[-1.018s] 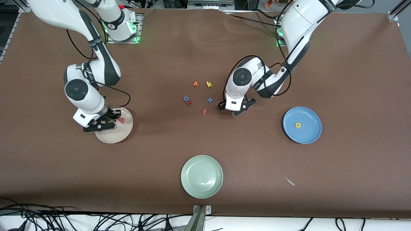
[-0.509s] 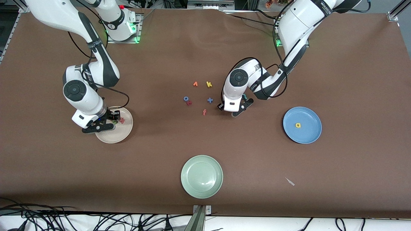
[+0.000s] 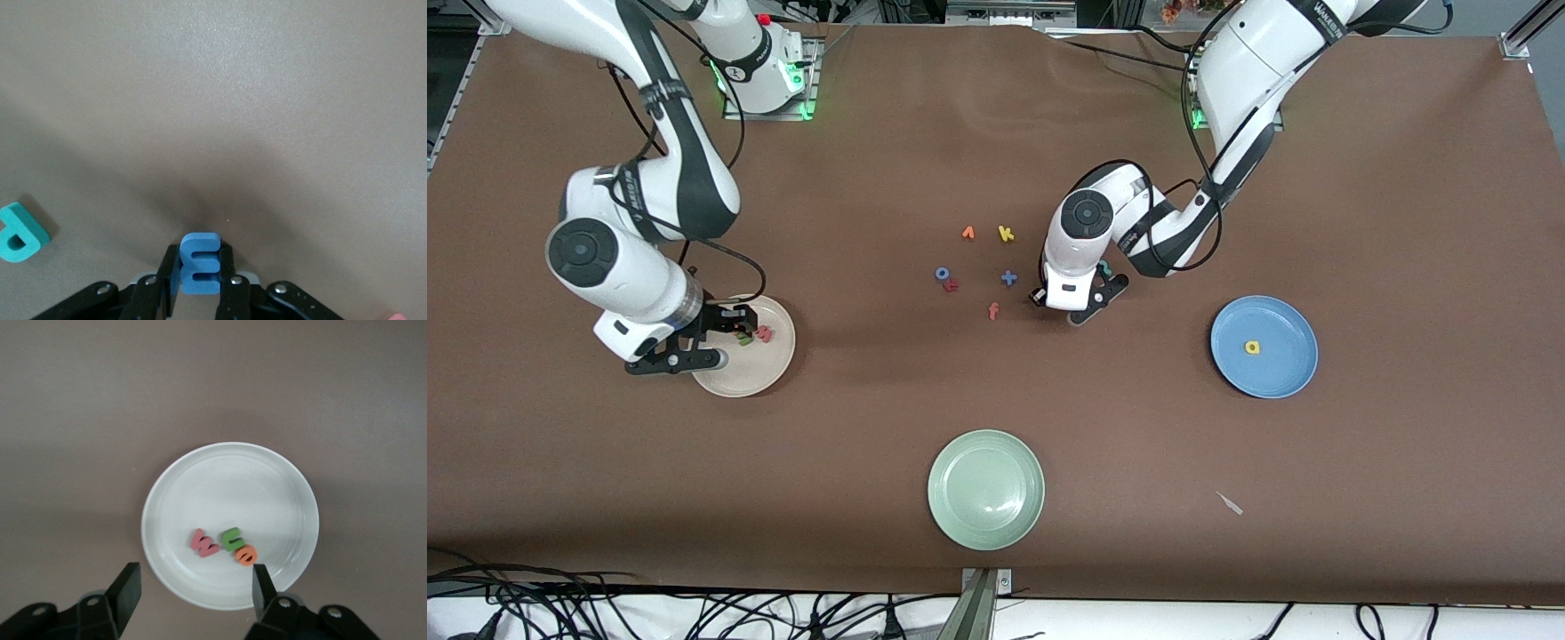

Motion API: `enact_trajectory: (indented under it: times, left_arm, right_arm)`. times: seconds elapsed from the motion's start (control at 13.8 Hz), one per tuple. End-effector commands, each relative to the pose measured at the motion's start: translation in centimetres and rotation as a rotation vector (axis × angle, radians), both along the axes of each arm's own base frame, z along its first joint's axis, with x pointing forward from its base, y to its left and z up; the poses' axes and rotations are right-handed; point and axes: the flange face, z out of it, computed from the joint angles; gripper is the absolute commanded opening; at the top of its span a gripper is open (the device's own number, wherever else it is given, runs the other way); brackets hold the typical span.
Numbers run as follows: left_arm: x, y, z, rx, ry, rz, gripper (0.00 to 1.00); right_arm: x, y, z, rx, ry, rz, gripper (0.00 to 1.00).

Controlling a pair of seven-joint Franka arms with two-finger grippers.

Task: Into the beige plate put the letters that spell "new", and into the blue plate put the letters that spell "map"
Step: 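Place the green letter on the white plate while the left gripper grasps the blue E, then carry the blue E toward the blue plate while the right arm withdraws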

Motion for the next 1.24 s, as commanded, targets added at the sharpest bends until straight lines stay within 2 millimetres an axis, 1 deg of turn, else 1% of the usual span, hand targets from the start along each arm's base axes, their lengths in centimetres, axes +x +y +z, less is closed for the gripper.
enact_trajectory:
  times: [0.0, 0.15, 0.22, 0.36, 0.44, 0.58, 0.65, 0.8, 0.87, 0.94, 1.09, 1.16]
  left_arm:
    - [1.3, 0.5, -0.1, 0.046, -0.038, -0.041, 0.0]
    - [2.4, 1.0, 0.8, 0.087, -0.005, -0.078, 0.0]
    - [3.1, 1.3, 1.5, 0.104, 0.011, -0.121, 0.0]
    - [4.7, 3.3, 2.3, 0.134, 0.052, -0.187, 0.0]
    - [5.6, 4.7, 2.8, 0.123, 0.087, -0.23, 0.0]
    - [7.4, 7.6, 3.6, 0.105, 0.163, -0.362, 0.0]
    - [8.3, 9.4, 4.0, 0.104, 0.191, -0.412, 0.0]
    - [9.5, 12.4, 4.1, 0.074, 0.229, -0.512, 0.0]
    - [10.1, 14.3, 4.2, 0.057, 0.247, -0.565, 0.0]
    - [10.7, 16.0, 4.6, 0.044, 0.262, -0.617, 0.0]
    - [11.8, 18.6, 5.1, -0.006, 0.281, -0.706, 0.0]
    - [12.4, 20.5, 5.3, -0.032, 0.291, -0.761, 0.0]
  right_arm:
    - [-1.2, 0.1, 5.0, 0.011, 0.009, -0.036, 0.85]
    - [-2.4, -0.1, 10.1, 0.007, 0.012, -0.035, 0.99]
    - [-3.0, -0.3, 13.2, 0.006, 0.007, -0.037, 1.0]
    - [-4.0, -0.7, 19.0, 0.007, 0.004, -0.046, 1.0]
    - [-4.8, -0.8, 21.0, 0.011, 0.01, -0.048, 1.0]
    - [-5.9, -1.5, 23.0, 0.012, 0.007, -0.055, 1.0]
    - [-6.1, -1.7, 23.0, 0.01, 0.019, -0.051, 1.0]
    - [-6.0, -1.8, 23.8, 0.01, 0.022, -0.049, 1.0]
    - [-6.0, -1.6, 24.1, 0.009, 0.019, -0.044, 1.0]
    - [-6.1, -1.4, 24.1, 0.01, 0.021, -0.043, 1.0]
    - [-6.1, -0.9, 23.9, 0.01, 0.024, -0.038, 1.0]
    - [-6.0, -0.9, 23.8, 0.009, 0.027, -0.038, 1.0]
